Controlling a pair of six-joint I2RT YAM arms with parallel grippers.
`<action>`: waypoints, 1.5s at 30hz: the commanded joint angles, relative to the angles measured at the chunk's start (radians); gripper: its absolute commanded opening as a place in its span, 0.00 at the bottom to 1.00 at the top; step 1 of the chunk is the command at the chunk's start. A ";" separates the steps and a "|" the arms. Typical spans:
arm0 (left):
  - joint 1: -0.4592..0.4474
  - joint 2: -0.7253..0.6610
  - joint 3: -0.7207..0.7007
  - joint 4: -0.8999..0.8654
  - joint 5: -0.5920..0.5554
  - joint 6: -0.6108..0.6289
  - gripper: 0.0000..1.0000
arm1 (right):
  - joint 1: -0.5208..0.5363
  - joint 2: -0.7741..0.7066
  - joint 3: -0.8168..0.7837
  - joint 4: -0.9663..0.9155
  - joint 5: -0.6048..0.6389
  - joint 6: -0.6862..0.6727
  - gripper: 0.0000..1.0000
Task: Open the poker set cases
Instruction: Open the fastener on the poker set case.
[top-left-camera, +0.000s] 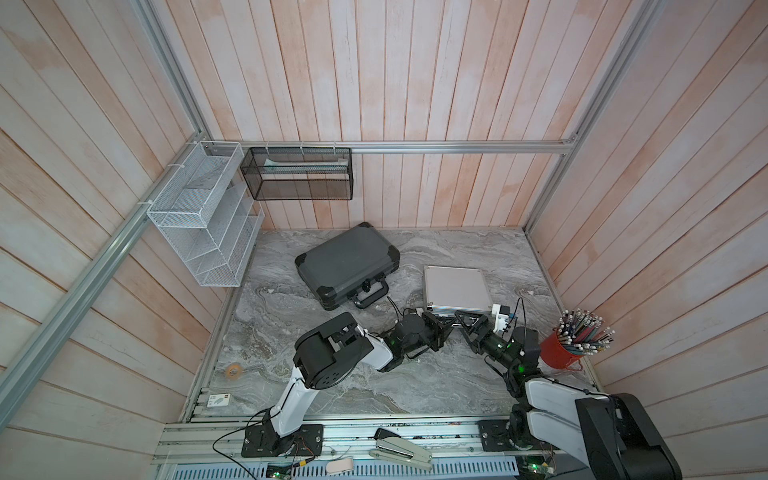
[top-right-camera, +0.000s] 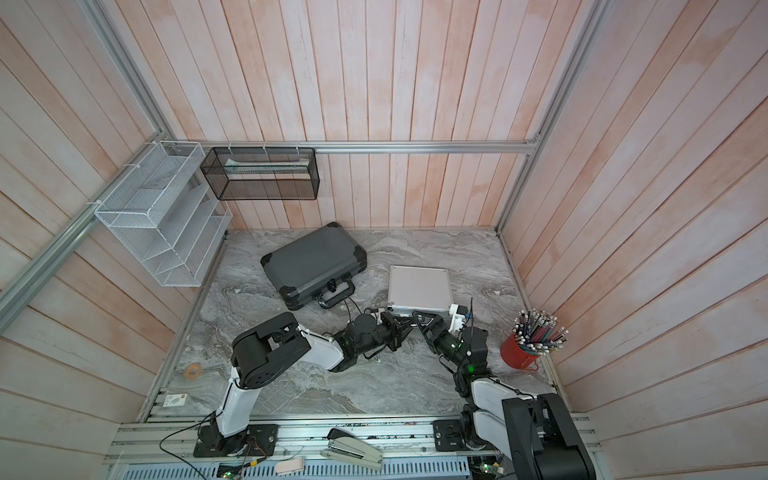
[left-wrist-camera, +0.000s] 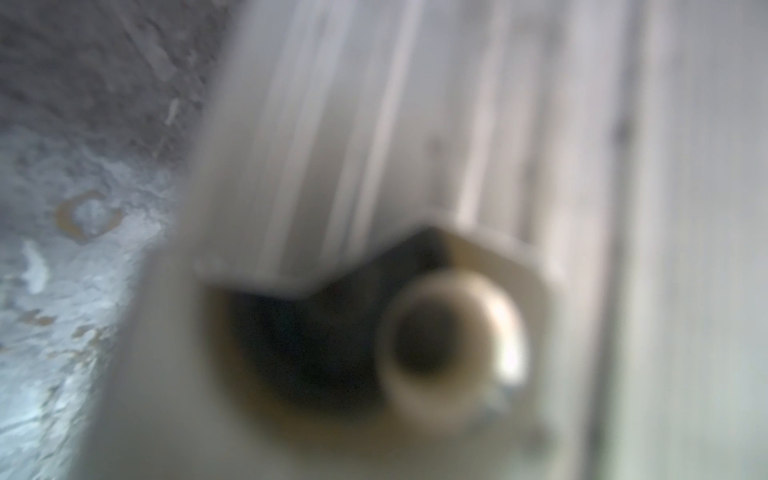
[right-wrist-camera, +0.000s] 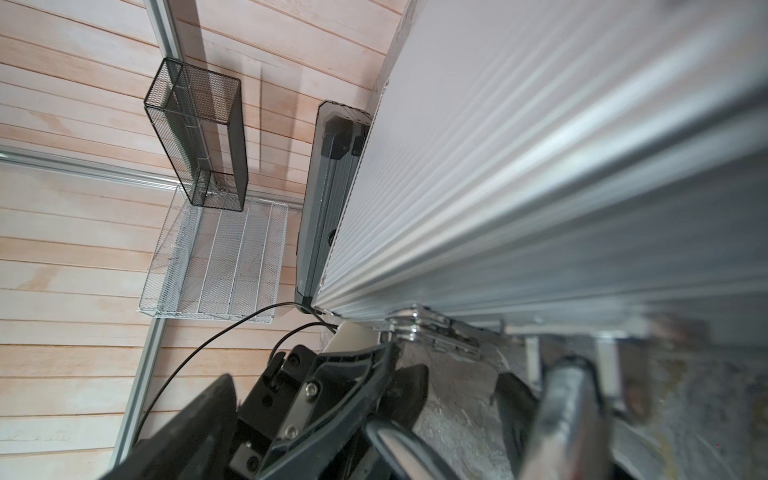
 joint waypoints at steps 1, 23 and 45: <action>0.006 -0.017 0.021 0.172 -0.011 -0.018 0.00 | -0.006 0.021 0.005 -0.001 0.004 -0.029 0.98; 0.006 -0.012 0.016 0.169 -0.013 -0.021 0.00 | -0.006 0.069 0.030 0.144 -0.036 0.040 0.93; 0.008 -0.009 0.027 0.167 -0.001 -0.023 0.00 | -0.005 0.090 0.037 0.019 -0.007 -0.042 0.97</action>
